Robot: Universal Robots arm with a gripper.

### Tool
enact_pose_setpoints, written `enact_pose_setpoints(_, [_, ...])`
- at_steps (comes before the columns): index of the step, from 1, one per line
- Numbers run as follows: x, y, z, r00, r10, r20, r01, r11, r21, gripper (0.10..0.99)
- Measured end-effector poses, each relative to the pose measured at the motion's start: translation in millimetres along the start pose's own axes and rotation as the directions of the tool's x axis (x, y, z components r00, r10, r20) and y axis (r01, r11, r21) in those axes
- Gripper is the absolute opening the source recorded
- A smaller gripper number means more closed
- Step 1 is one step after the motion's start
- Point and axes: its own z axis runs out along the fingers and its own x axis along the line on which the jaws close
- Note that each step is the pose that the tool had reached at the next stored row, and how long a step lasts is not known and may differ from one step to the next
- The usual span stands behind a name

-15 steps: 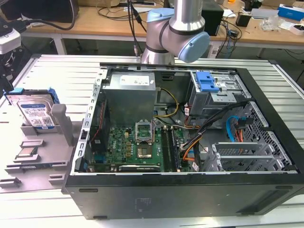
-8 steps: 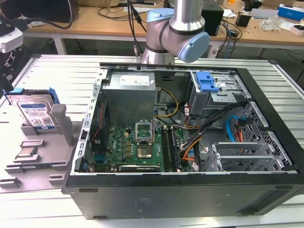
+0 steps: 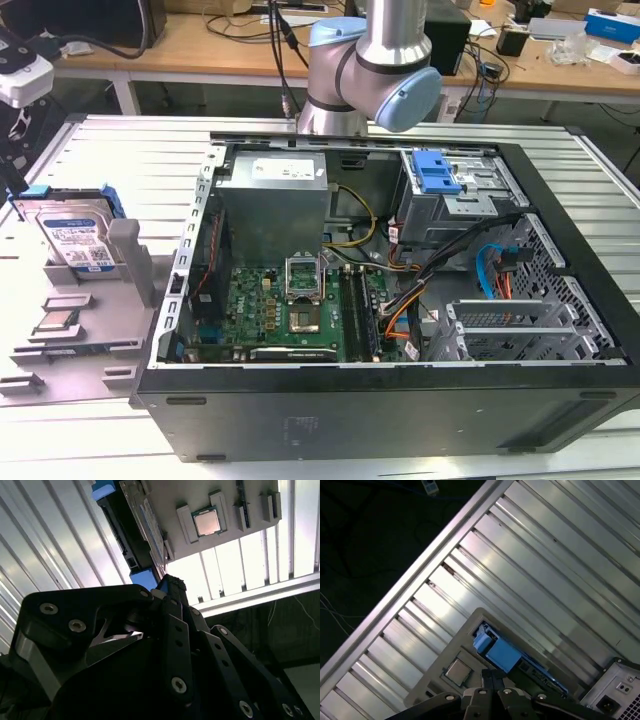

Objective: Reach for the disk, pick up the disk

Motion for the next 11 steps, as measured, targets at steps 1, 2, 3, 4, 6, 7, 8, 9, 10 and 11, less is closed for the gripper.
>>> enact_pose_setpoints(1, [0.0,0.0,0.0,0.9999,-0.012,-0.0005,0.012,0.9999,0.000,0.106])
enact_pose_setpoints(2, [0.0,0.0,0.0,0.9998,-0.020,-0.0007,0.020,0.9998,0.000,0.106])
enact_pose_setpoints(3, [0.0,0.0,0.0,0.9996,-0.027,-0.0010,0.027,0.9996,0.000,0.106])
enact_pose_setpoints(4, [0.0,0.1,0.0,0.9989,-0.047,-0.0018,0.047,0.9989,0.000,0.106])
enact_pose_setpoints(6, [0.0,0.0,0.0,0.9975,-0.070,-0.0027,0.070,0.9975,0.000,0.106])
enact_pose_setpoints(7, [0.0,0.0,0.0,0.9970,-0.077,-0.0030,0.077,0.9970,0.000,0.106])
enact_pose_setpoints(8, [0.0,0.0,0.0,0.9961,-0.088,-0.0033,0.088,0.9961,0.000,0.106])
enact_pose_setpoints(9, [0.0,0.0,0.0,0.9949,-0.101,-0.0039,0.101,0.9949,0.000,0.106])
enact_pose_setpoints(10, [0.0,0.0,0.0,0.9942,-0.107,-0.0040,0.107,0.9942,0.000,0.106])
enact_pose_setpoints(11, [0.0,0.0,0.0,0.9932,-0.116,-0.0045,0.116,0.9932,0.000,0.106])
